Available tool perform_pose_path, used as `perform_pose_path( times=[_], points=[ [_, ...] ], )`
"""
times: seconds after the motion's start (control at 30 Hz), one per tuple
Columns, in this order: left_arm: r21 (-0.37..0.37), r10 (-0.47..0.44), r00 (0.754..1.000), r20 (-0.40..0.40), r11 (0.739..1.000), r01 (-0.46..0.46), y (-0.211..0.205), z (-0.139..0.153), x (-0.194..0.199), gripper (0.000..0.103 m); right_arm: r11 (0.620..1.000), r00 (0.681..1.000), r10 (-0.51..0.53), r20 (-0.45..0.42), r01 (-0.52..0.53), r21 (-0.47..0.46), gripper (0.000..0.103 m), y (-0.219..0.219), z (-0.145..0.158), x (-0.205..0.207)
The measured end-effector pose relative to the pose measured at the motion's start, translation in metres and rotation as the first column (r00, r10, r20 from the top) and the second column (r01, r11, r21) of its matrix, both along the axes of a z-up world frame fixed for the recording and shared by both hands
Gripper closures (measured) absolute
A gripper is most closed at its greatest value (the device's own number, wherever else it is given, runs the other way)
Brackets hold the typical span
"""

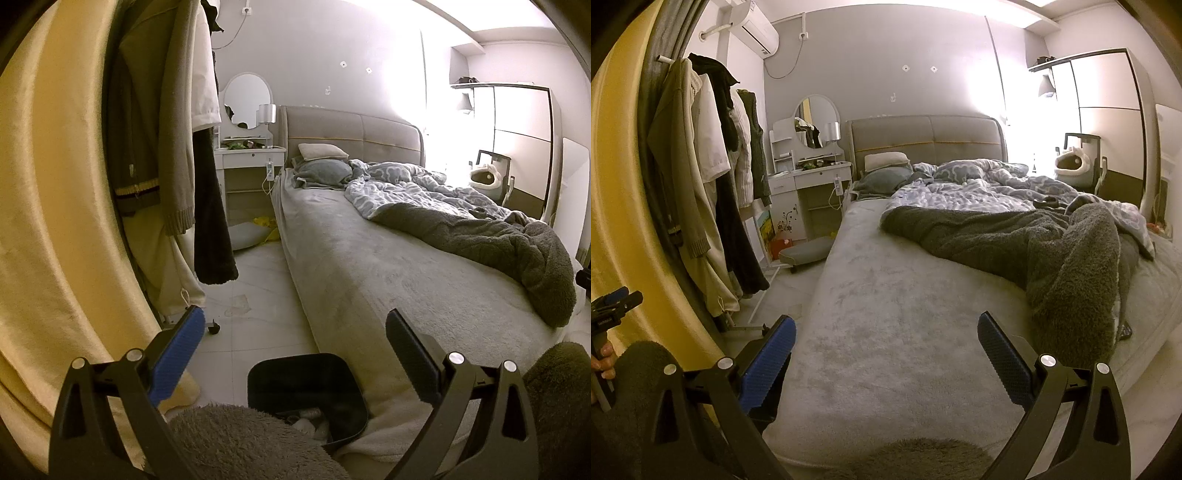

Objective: Collect trash

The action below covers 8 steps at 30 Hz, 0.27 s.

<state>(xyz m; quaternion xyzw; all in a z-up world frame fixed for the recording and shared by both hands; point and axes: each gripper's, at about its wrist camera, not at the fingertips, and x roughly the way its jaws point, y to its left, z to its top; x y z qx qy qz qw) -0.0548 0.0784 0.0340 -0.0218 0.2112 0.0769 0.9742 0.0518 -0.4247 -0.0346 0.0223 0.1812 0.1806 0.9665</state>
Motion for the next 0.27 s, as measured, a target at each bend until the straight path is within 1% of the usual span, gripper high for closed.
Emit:
perform_pose_path(
  times=[0.27],
  points=[
    [0.002, 0.005, 1.000, -0.005, 1.000, -0.005, -0.0010, -0.0009, 0.0005, 0.003, 1.000, 1.000, 0.000, 0.000, 0.000, 0.000, 0.003, -0.0003, 0.0005, 0.0003]
  ],
)
